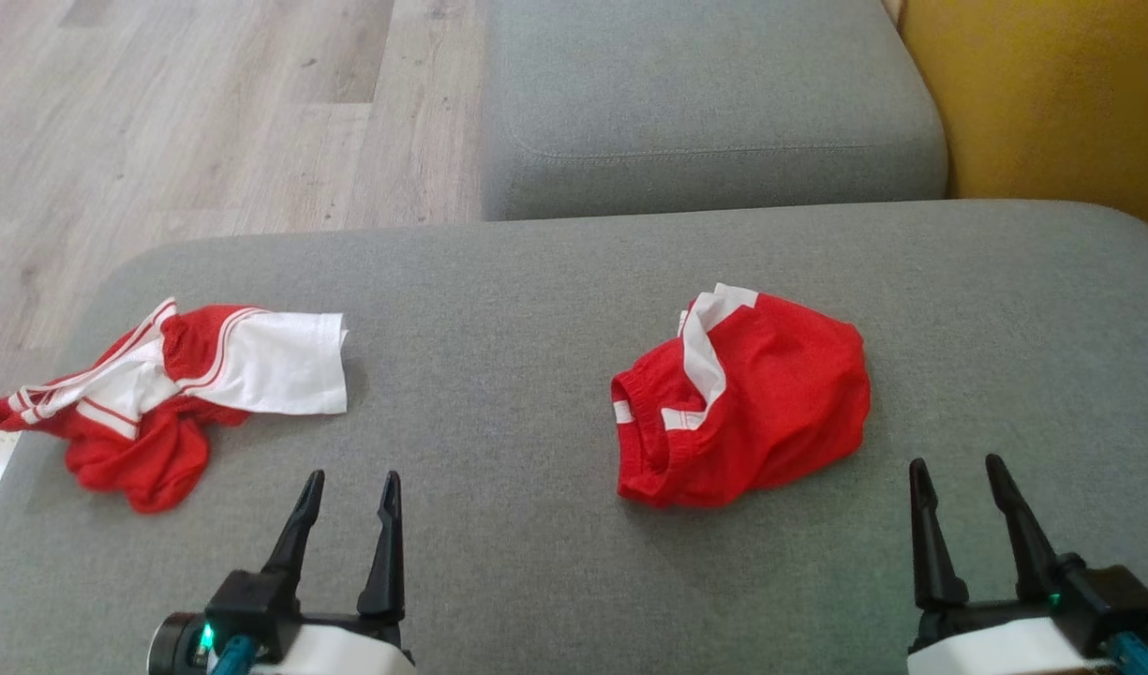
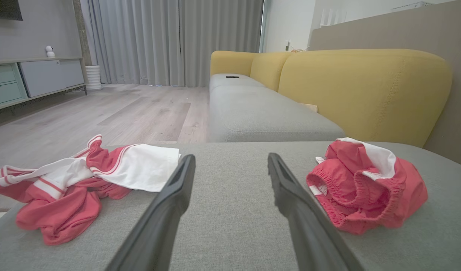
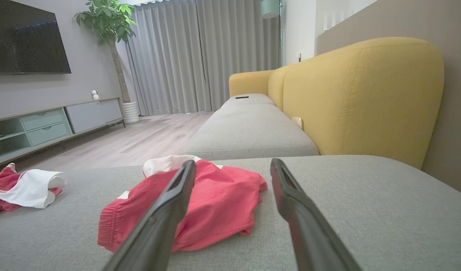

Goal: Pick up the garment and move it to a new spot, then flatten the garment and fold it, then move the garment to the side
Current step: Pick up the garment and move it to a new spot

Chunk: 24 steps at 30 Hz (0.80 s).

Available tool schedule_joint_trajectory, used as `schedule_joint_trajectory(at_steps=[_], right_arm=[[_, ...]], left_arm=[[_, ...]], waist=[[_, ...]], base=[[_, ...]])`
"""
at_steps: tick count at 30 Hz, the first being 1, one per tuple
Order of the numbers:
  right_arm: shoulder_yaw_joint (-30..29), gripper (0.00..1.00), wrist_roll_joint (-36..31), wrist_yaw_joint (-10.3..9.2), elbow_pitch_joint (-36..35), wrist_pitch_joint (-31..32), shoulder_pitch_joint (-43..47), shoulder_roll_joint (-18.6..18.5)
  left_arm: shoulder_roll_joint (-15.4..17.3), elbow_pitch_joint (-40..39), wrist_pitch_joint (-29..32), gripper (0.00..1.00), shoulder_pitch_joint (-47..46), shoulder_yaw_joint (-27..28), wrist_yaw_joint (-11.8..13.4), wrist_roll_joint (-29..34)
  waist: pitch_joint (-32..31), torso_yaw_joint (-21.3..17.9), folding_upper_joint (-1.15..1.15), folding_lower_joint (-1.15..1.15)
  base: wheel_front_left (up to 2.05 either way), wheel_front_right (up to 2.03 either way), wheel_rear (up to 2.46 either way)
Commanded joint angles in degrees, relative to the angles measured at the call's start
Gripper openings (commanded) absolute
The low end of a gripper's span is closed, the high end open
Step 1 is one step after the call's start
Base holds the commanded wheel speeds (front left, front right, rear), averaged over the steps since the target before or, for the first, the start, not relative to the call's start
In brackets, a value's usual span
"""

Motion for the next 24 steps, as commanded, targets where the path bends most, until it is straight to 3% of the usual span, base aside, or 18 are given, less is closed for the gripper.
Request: schedule_joint_trajectory(at_steps=[1, 15, 24], right_arm=[[1.8, 1.00, -0.3, 0.44, -1.3, -0.5, -1.6, -0.3], [3.3, 1.00, -0.3, 0.44, 0.6, -0.5, -1.7, -0.3], [3.6, 1.00, -0.2, 0.44, 0.8, -0.5, -1.6, -0.3]], left_arm=[[-0.5, -2.1, -0.7, 1.00, -2.0, 2.5, -0.8, 0.9], [-1.0, -1.0, -0.7, 1.00, -1.7, 3.3, -2.9, 2.4], [-1.0, -0.6, -0.7, 1.00, -2.0, 3.1, -3.0, 2.4]], waist=[[-0.2, -0.1, 0.00, 0.00], [-1.1, -0.7, 0.00, 0.00], [-1.2, -0.5, 0.00, 0.00]], base=[[0.00, 0.00, 0.00], [0.00, 0.00, 0.00], [0.00, 0.00, 0.00]])
